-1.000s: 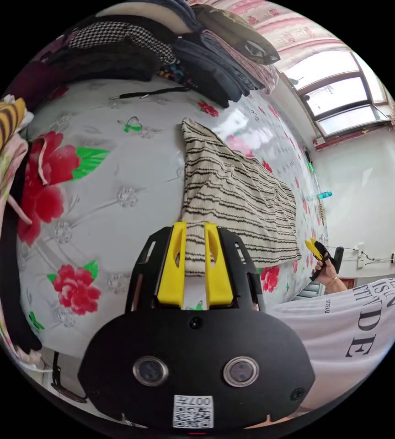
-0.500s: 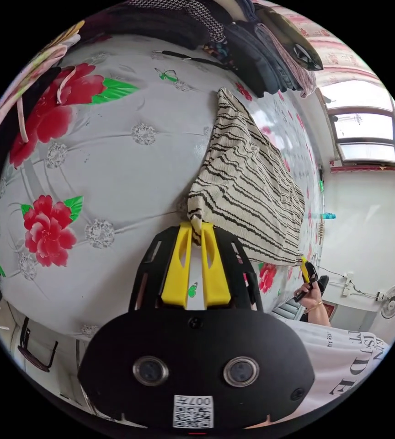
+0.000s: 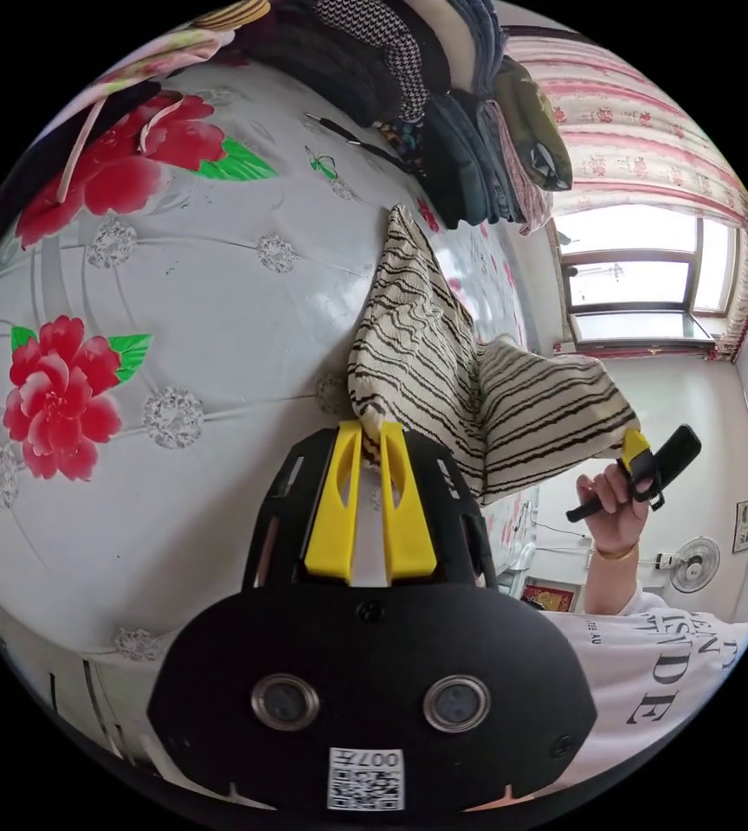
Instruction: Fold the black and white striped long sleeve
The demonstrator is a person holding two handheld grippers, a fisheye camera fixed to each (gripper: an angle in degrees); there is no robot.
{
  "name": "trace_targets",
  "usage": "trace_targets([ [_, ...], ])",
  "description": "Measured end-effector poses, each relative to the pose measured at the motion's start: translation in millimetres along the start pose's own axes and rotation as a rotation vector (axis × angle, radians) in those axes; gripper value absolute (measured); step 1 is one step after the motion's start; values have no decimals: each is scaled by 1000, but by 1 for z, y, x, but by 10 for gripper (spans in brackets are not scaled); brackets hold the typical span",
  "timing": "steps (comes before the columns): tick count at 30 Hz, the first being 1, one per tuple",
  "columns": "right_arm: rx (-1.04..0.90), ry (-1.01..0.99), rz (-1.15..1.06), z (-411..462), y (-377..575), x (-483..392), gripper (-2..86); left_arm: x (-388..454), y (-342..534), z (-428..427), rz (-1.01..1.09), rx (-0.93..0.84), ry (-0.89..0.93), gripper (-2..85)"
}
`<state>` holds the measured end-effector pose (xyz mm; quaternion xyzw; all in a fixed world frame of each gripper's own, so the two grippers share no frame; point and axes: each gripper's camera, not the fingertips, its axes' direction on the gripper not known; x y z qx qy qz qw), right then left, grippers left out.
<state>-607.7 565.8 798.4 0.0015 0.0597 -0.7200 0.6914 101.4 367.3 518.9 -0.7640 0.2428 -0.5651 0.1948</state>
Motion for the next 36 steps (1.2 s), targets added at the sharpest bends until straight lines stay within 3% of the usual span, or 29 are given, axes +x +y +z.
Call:
trace_targets([
  [4,-191,-142,9,159,-36,5,23,-17,16,-24,0,5,38,57],
  [7,-183,-226,94,189,-27,25,48,-36,32,-44,-5,-11,55,66],
  [12,-52,-208,195,131,15,72,75,-53,46,-66,15,-43,148,103],
  [17,131,-45,477,32,100,141,104,-38,35,-61,139,-129,138,141],
  [24,224,-95,822,33,175,215,131,-43,20,-35,147,-233,194,193],
  [28,165,-178,865,78,165,256,128,-41,9,-19,154,-263,160,140],
  [30,135,-192,853,94,153,269,120,-44,5,-7,113,-296,138,71],
  [36,116,-202,851,87,131,291,87,-43,29,-18,139,-227,143,43],
])
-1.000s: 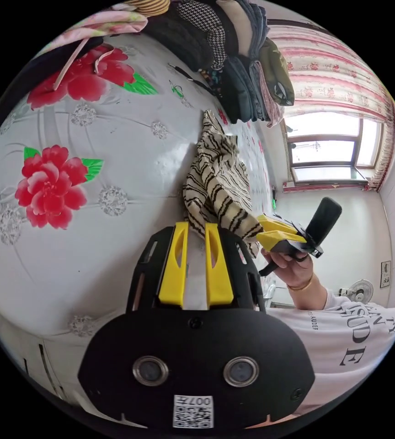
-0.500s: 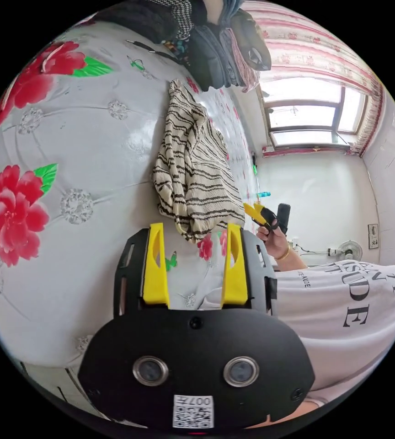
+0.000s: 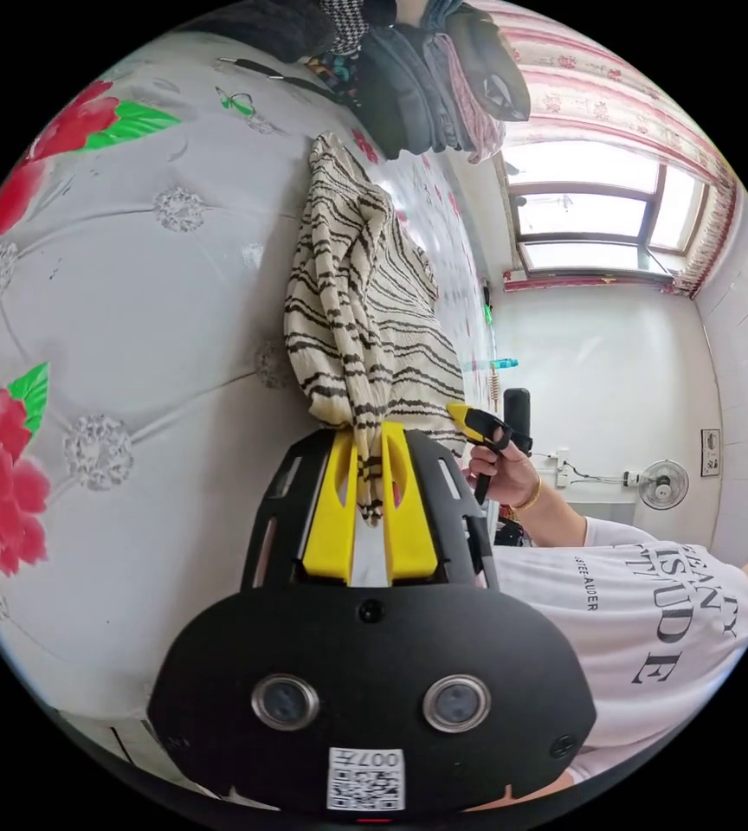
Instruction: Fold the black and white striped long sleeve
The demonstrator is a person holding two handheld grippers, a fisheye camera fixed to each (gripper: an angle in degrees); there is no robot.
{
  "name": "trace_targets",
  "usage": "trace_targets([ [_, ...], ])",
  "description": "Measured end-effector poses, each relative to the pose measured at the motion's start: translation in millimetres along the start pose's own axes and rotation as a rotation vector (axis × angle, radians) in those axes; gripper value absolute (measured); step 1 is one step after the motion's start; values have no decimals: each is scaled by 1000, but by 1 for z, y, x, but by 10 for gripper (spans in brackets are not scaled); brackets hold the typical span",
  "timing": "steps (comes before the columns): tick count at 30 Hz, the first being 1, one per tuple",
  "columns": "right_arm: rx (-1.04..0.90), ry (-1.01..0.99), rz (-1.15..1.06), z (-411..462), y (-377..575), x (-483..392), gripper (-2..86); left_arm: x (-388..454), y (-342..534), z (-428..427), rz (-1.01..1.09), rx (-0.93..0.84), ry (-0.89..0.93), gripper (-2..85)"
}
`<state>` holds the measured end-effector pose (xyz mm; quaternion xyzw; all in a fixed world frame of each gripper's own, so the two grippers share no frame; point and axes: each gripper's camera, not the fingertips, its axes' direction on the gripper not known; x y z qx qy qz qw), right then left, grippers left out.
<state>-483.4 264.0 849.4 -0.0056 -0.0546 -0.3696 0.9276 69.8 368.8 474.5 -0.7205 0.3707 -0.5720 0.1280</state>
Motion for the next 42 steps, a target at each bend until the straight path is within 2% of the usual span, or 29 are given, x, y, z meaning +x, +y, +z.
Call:
trace_targets([
  [4,-49,-24,-15,-1,11,-10,71,4,34,1,8,-8,8,44],
  [10,-129,-58,-16,29,22,-16,56,-1,88,7,-10,6,-109,43],
  [14,-212,-82,-33,69,-24,-38,50,-19,115,-3,-93,110,-130,42],
  [19,-326,-78,-103,147,-96,-97,47,-37,134,-32,-175,222,-279,44],
  [24,-409,-69,-217,240,-154,-179,54,-55,183,-61,-324,432,-403,51],
  [28,-477,58,-449,267,-176,-244,63,-55,239,-48,-342,524,-423,50],
  [32,-506,212,-644,219,-185,-279,51,-45,313,-11,-374,591,-470,36],
  [33,-514,262,-689,211,-185,-285,49,-38,327,5,-364,575,-502,33],
  [35,-589,504,-893,190,-180,-308,41,-21,341,33,-322,514,-566,25],
  [38,-691,765,-1085,177,-172,-317,31,15,351,86,-221,415,-655,1],
  [42,-796,879,-1161,174,-179,-303,14,73,364,162,-94,370,-635,-9],
])
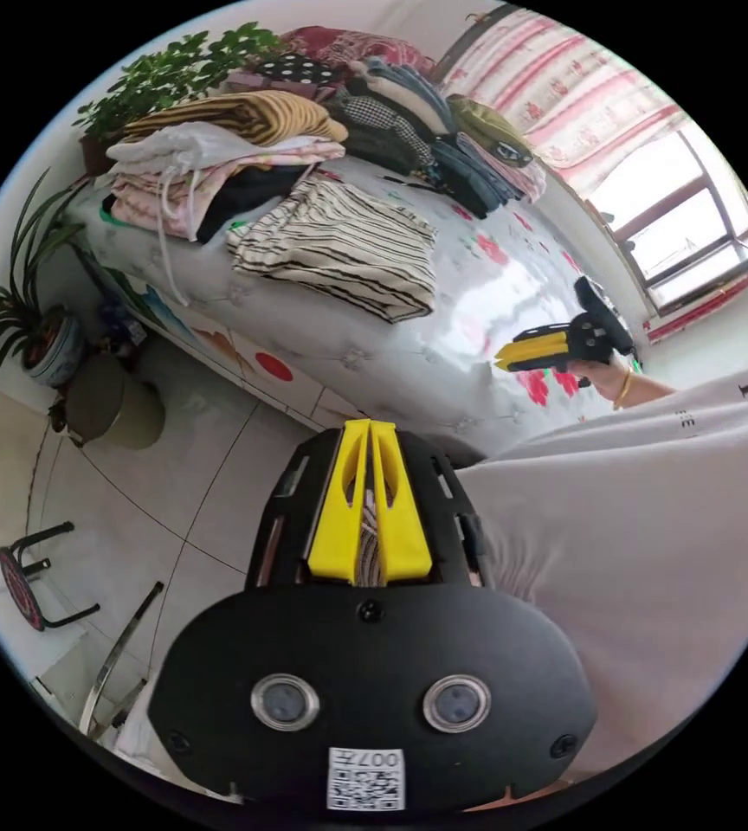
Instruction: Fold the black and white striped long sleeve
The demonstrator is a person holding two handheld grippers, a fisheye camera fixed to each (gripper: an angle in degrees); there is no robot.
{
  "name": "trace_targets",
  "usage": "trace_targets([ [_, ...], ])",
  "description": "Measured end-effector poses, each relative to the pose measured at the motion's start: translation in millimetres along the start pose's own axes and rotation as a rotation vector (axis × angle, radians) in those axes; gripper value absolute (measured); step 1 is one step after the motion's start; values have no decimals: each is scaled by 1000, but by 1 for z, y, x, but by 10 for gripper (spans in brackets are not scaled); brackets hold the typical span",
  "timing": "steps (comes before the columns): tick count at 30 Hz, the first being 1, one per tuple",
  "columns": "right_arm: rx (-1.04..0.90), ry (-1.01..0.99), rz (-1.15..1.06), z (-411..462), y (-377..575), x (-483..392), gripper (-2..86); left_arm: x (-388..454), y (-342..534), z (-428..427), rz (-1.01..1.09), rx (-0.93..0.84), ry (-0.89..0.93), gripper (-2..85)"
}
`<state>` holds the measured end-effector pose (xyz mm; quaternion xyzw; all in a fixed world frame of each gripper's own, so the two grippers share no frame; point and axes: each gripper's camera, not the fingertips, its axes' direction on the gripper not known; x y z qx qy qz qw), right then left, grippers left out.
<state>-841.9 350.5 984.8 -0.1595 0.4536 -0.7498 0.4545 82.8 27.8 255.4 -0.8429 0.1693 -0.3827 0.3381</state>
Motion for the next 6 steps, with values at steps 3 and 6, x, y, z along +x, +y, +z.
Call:
trace_targets([
  [3,61,20,-9,-13,11,21,3,54,34,9,52,-14,64,-10],
  [6,156,54,15,-33,30,53,1,98,71,16,99,-60,31,-10],
])
